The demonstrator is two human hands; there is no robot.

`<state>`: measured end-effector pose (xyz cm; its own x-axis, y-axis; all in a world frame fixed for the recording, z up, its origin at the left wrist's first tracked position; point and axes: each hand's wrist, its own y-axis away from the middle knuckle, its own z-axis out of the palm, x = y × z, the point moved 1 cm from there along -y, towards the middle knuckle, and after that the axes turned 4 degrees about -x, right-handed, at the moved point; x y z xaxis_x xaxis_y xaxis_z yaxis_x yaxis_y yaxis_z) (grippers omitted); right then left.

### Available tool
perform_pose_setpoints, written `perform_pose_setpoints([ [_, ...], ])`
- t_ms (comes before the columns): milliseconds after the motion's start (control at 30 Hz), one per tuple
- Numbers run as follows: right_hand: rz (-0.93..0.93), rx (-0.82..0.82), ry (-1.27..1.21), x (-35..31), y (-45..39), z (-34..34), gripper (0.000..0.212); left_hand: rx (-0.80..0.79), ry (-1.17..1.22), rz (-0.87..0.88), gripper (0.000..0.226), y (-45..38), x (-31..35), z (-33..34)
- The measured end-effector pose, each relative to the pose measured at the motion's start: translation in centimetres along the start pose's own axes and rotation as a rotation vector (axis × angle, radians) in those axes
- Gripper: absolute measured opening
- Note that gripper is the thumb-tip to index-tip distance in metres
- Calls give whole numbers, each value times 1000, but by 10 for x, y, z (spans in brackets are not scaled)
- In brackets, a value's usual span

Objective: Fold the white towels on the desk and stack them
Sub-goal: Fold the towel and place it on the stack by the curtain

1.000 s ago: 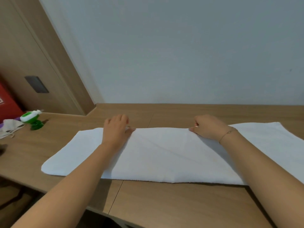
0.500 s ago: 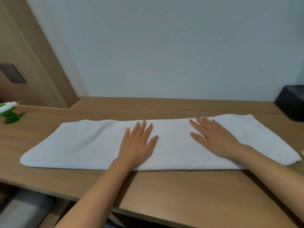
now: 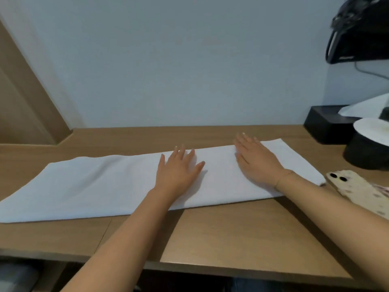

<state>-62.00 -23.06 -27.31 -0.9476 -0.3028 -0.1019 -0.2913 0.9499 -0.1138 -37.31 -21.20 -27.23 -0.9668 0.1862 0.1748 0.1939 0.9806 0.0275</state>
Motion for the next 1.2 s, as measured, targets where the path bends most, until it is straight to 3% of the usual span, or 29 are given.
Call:
perform_pose_setpoints([
  [133, 20, -171, -81, -4, 14, 18, 62, -66, -20, 0, 64, -2, 11, 24],
  [300, 260, -184, -69, 66, 33, 2, 69, -57, -38, -9, 68, -4, 8, 24],
  [433, 364, -172, -144, 81, 43, -7, 66, -77, -42, -34, 70, 0, 12, 19],
  [567, 400, -164, 22, 63, 36, -15, 60, -173, 199, 70, 63, 7, 1, -2],
  [700, 226, -114, -13, 3, 16, -19, 59, -21, 322, 168, 47, 35, -42, -16],
  [800, -3, -124, -112, -68, -6, -13, 48, 133, 152, 35, 47, 56, -86, -24],
  [900, -166, -66, -156, -141, -30, -8, 38, 31, -82, -198, 61, 73, -128, -23],
  [967, -216, -88, -204, -184, -41, 1, 42, -57, -94, -265, 67, 82, -142, -14],
  [1067, -223, -196, -150, -220, -46, 29, 56, -35, -62, -276, 69, 84, -160, -5],
  [1200, -185, -176, -94, -218, -48, 50, 62, 23, -58, -435, 64, 87, -222, -10],
])
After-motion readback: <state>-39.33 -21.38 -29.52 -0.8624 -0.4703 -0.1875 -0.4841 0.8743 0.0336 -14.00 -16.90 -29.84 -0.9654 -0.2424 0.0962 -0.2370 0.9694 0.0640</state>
